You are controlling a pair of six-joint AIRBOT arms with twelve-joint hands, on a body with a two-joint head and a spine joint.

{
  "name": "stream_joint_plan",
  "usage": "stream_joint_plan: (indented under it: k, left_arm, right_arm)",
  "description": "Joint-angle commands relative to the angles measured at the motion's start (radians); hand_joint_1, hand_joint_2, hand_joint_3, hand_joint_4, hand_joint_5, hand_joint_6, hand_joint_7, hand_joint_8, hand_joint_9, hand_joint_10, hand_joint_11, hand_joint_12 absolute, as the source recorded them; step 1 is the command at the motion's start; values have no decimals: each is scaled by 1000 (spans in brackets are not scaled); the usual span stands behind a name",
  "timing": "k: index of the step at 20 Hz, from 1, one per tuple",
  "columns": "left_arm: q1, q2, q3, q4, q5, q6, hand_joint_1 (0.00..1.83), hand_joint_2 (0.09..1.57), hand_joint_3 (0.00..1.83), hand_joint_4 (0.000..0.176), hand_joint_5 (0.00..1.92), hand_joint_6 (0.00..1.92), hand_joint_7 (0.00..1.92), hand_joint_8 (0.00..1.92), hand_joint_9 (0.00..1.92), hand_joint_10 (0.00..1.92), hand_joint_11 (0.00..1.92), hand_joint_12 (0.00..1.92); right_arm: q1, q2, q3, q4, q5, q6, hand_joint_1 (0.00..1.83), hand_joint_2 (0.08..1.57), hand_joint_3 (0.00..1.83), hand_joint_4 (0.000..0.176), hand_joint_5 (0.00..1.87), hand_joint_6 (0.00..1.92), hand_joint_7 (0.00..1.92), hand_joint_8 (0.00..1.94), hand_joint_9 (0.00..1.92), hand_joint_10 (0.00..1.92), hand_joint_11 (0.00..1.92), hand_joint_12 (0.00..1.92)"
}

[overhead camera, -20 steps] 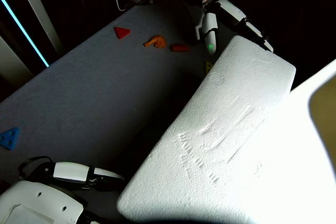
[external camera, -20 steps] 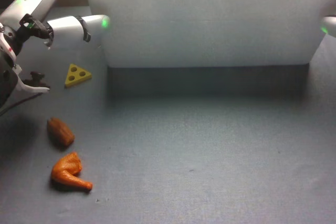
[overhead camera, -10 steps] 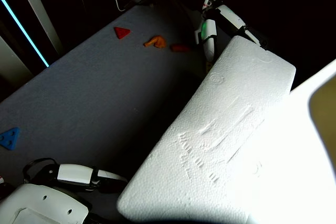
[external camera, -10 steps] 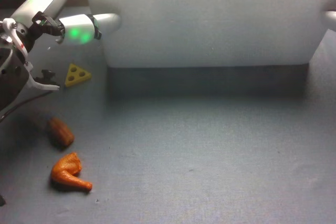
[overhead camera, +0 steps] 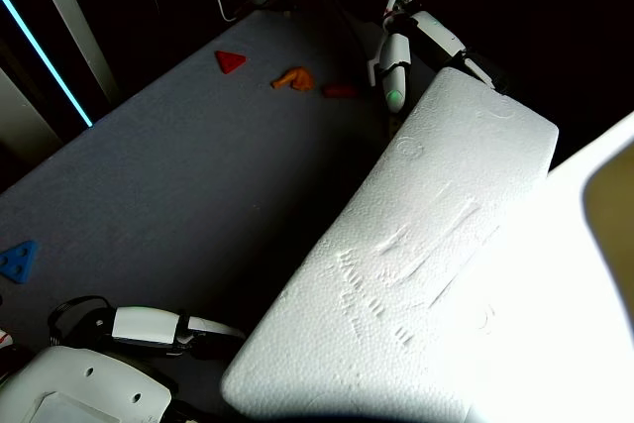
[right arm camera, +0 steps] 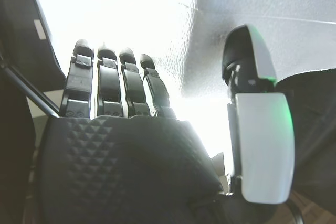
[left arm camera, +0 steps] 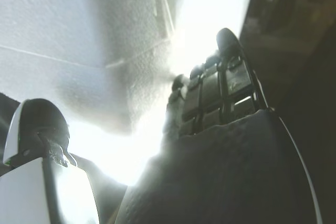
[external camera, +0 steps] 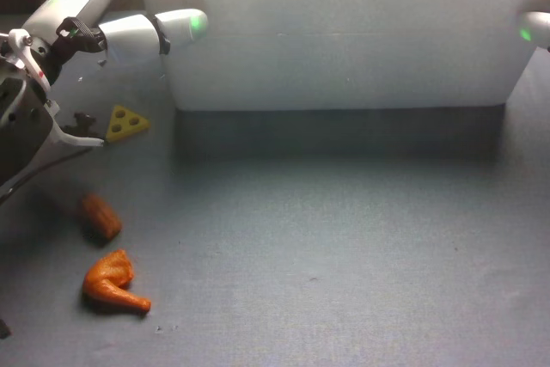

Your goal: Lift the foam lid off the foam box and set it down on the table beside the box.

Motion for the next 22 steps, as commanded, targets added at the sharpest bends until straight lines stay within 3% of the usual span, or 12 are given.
stream_joint_plan:
  k: [1,2,4,6,9,11,13,14,16,19,21,22]
  left_arm:
    - [-11,3,8,15,-130,-15,485,1023,5,25,12,1,0,0,0,0,0,385]
    - [-10,3,8,16,-133,-16,485,1023,5,25,12,1,0,0,0,0,0,385]
    - [-10,3,6,20,-140,-18,488,1075,6,9,122,15,38,1,20,4,0,332]
    - [-10,3,4,24,-147,-21,507,1078,1,0,167,16,85,8,70,15,0,506]
    - [-10,4,0,32,-157,-24,524,1092,2,0,207,21,125,10,101,20,0,536]
    - [-10,6,-5,37,-165,-25,521,1090,0,0,231,18,138,4,107,14,0,566]
    - [-10,7,-9,42,-176,-25,537,1081,0,7,250,14,136,3,97,6,0,530]
    - [-9,13,-17,47,-189,-25,535,1079,0,12,253,14,139,3,101,7,0,536]
    - [-7,22,-30,53,-211,-25,540,1080,0,18,253,13,139,3,97,5,0,536]
    - [-7,39,-50,68,-247,-23,543,1089,0,6,224,0,142,1,123,13,0,608]
    - [-7,48,-63,79,-269,-22,575,1083,0,27,240,7,138,1,122,11,0,604]
    - [-8,56,-74,87,-283,-21,562,1077,0,37,236,3,124,0,112,6,0,557]
  right_arm:
    - [14,9,9,-32,126,9,592,1167,18,0,0,0,31,12,32,14,0,0]
    - [14,9,9,-36,130,13,592,1167,18,0,0,0,31,12,32,14,0,0]
    - [14,9,5,-42,137,18,569,1171,0,0,142,7,128,2,127,41,0,624]
    - [14,9,3,-45,141,18,578,1175,1,0,123,2,85,3,67,23,0,427]
    - [14,9,0,-53,147,20,573,1194,1,0,128,2,89,2,66,31,0,343]
    - [14,9,-6,-59,154,20,585,1185,0,0,154,11,124,8,88,60,0,464]
    - [14,9,-12,-65,166,23,589,1199,2,0,202,35,178,17,132,131,0,861]
    - [14,9,-19,-72,176,24,602,1204,2,0,195,57,182,9,65,303,0,941]
    - [14,10,-30,-84,191,26,625,1203,0,0,184,89,200,11,2,487,0,938]
    - [14,14,-48,-112,218,27,644,1203,0,0,149,97,135,2,0,334,0,860]
    - [14,14,-60,-126,233,27,610,1193,0,0,144,219,158,6,0,424,0,1041]
    - [15,23,-71,-134,241,27,613,1194,0,0,97,307,133,3,0,359,0,923]
